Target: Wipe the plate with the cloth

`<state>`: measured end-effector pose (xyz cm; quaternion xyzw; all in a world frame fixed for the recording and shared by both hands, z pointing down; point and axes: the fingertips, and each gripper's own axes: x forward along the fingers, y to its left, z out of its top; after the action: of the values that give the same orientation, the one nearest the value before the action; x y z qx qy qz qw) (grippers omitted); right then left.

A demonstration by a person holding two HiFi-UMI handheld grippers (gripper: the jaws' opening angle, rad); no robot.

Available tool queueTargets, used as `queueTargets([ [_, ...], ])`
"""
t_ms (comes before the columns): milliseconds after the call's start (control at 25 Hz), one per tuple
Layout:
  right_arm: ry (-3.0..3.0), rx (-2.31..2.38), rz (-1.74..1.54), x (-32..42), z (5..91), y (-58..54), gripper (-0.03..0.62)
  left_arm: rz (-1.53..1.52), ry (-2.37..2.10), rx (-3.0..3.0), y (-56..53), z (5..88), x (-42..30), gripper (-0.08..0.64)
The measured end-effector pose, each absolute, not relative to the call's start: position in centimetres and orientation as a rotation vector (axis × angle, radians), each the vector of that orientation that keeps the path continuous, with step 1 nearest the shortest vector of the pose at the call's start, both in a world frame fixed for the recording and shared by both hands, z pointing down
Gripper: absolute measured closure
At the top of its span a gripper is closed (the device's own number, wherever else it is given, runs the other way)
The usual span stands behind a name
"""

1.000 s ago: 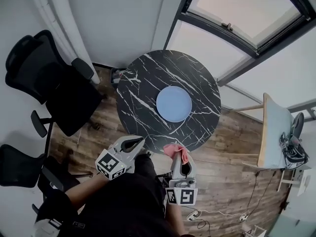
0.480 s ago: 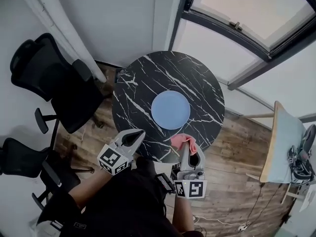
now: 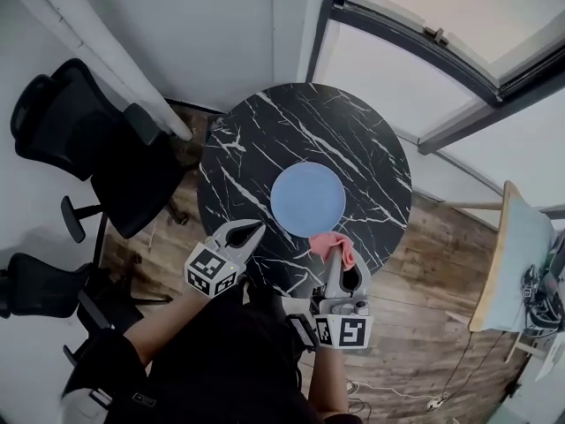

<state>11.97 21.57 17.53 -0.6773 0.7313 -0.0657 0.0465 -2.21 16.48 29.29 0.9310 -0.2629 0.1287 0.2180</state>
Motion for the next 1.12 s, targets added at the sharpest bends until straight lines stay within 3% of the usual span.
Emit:
queueTargets([
  [440,2.285,-2.171,-0.315,11.9,24.2,14.6,0.578,0.529,-0.668,2.402,8.8,38.5,-0.2,0.535],
  [920,2.347,-2.197,-0.486,11.2,33.0,10.8,0.578,0.758,-0.655,2.145,6.3,51.8,0.6,0.382],
  [1120,2.352,-2.2,-0.513,11.6,34.9,10.0,0.578,0.775,-0.604,2.089,6.3,54.4,1.9,0.364],
])
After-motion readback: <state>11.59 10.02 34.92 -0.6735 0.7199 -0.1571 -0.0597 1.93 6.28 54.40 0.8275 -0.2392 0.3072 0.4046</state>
